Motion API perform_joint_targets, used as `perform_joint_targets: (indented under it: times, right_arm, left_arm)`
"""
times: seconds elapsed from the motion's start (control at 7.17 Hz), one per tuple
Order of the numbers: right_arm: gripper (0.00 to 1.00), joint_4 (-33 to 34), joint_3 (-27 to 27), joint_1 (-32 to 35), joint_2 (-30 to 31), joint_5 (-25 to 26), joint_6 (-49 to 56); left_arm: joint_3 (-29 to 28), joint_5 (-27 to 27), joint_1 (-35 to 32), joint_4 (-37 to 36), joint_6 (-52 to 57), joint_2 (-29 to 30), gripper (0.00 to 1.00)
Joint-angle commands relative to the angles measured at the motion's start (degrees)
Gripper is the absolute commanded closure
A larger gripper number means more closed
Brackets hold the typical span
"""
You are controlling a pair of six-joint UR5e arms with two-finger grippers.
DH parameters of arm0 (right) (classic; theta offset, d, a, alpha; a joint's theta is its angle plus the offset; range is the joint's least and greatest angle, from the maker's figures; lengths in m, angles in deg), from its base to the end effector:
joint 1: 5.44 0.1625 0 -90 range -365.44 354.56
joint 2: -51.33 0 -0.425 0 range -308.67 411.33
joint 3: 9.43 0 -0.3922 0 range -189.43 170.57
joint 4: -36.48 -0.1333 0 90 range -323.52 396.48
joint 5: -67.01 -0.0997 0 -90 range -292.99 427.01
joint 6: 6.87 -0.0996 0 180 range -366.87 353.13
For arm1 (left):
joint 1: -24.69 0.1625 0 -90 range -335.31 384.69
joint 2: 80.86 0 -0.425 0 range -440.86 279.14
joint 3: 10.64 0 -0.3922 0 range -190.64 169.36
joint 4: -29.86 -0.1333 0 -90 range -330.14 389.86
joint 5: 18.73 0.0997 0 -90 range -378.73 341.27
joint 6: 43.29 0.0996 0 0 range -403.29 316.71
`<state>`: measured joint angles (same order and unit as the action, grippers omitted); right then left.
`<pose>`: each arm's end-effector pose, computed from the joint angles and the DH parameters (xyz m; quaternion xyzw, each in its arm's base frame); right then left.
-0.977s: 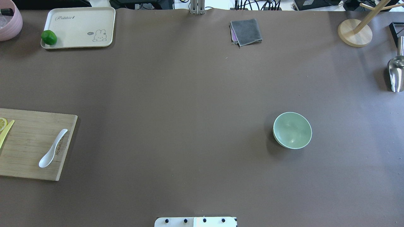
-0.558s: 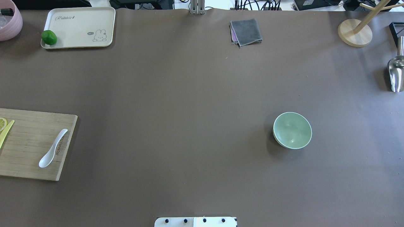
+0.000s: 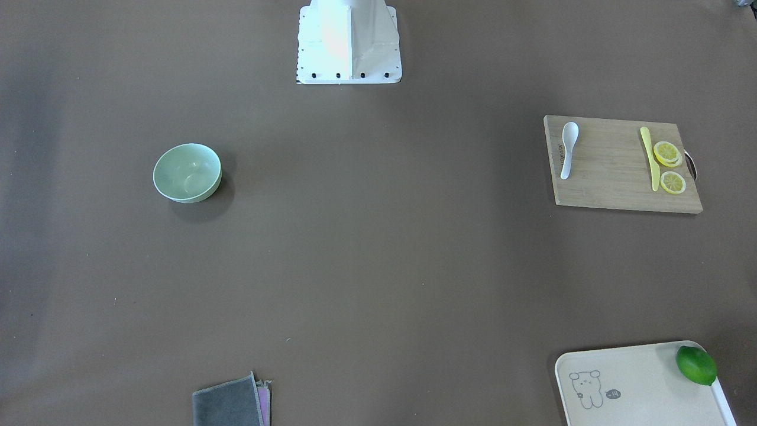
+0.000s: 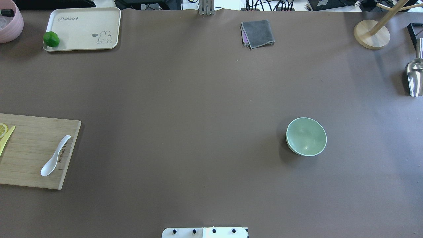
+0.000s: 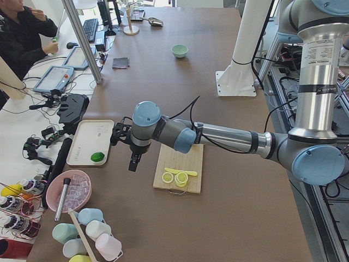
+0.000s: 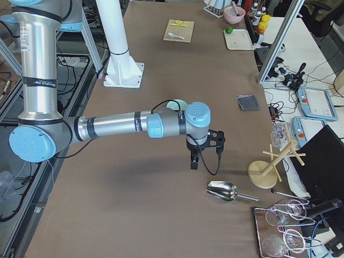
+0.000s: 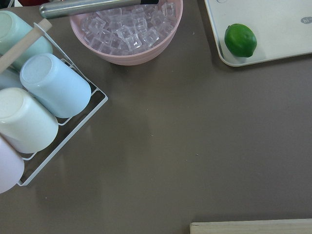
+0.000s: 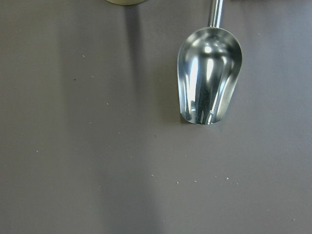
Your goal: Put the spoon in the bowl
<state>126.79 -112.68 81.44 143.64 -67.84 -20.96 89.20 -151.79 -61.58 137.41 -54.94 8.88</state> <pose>0.0369 -0.4817 0.5637 0.0278 -0.3884 0.0528 0.9196 -0.0322 -0.5099 0.5415 0.1685 0.3827 0.0234 0.9081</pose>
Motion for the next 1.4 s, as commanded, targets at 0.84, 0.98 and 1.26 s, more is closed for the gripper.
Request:
perform_joint_targets:
  times: [0.84,0.98,1.26]
  right_arm:
    - [0.0,-13.55,-1.96,-13.38,-1.96,-4.89,-5.38]
    - [0.0,-18.45,-2.13,-16.72,-2.22,-4.81,-10.63]
    - [0.0,-28.13,-1.96,-22.25,-1.96,-3.58,-21.01]
  left_arm:
    - [-4.93,1.82,12.44,17.33,-15.24,5.71,0.02]
    - [-4.84,1.92,12.53,17.34,-16.12,5.8,0.02]
    - [-4.66,1.92,12.62,17.43,-16.66,5.8,0.02]
